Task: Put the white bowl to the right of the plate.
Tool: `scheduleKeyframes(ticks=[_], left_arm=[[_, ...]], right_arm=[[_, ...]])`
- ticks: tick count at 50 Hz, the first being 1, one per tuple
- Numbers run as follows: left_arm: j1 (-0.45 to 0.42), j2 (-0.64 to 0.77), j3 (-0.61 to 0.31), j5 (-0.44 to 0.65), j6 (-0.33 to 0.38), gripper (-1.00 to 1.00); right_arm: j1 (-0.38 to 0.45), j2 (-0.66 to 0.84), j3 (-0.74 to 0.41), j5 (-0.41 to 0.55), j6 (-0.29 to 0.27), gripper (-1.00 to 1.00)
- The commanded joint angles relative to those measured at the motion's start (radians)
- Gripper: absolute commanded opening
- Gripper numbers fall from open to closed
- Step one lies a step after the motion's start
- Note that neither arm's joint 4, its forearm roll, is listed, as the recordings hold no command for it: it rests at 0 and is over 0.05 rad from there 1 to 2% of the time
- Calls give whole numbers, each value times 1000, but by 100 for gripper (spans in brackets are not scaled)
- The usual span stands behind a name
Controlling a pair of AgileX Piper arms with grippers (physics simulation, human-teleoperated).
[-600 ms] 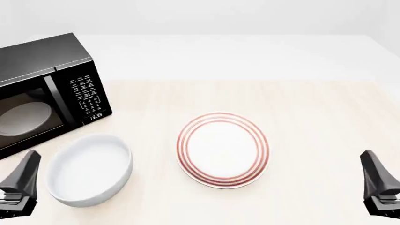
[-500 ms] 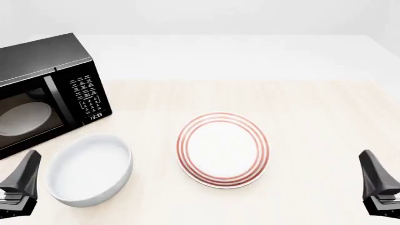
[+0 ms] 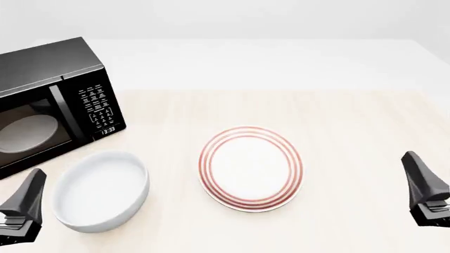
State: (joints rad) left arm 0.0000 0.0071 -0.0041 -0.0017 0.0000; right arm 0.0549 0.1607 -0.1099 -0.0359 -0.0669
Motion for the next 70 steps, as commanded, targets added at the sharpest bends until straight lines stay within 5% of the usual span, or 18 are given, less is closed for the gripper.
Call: scheduleKeyframes(ticks=[1, 15, 17, 20, 34, 70], left_arm=[[0, 0, 0, 0, 0, 100], [0, 0, 0, 0, 0, 100], [0, 0, 0, 0, 0, 100], [0, 0, 0, 0, 0, 100], [0, 0, 0, 0, 0, 100], [0, 0, 0, 0, 0, 100]], right_arm=[[77, 174, -180, 40, -30, 100], [226, 431, -371, 32, -34, 100], [225, 484, -386, 27, -74, 100], [255, 576, -439, 19, -46, 100], [397, 754, -626, 75, -28, 100], [646, 1129, -898, 120, -8, 100]])
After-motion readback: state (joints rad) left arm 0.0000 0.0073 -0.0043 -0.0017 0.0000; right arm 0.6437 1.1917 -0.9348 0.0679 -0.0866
